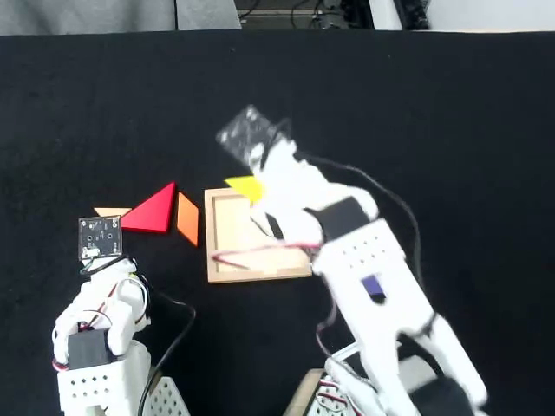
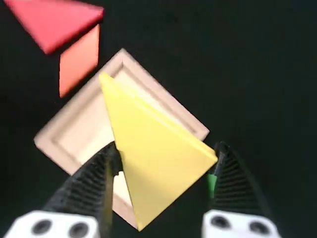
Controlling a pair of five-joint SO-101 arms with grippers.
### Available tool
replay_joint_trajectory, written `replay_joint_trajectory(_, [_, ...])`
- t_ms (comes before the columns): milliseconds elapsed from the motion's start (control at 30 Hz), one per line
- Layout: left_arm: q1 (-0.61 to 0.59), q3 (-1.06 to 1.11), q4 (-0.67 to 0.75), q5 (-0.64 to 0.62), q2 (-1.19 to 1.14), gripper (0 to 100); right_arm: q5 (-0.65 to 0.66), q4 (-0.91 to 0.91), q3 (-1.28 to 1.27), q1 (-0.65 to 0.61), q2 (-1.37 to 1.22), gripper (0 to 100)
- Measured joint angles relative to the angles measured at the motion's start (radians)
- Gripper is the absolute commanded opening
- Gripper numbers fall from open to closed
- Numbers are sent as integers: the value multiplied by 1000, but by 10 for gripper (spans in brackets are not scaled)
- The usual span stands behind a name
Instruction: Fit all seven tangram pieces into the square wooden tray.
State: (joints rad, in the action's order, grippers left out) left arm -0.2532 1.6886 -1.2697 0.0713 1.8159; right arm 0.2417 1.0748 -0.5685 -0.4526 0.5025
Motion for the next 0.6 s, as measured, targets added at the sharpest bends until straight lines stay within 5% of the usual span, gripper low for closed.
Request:
replay_joint_trajectory(367, [0, 0, 0, 0, 0, 30, -516, 192, 462, -103, -614, 181])
replay_joint_trajectory(600, [0, 0, 0, 0, 0, 30, -661, 419, 681, -152, -847, 181])
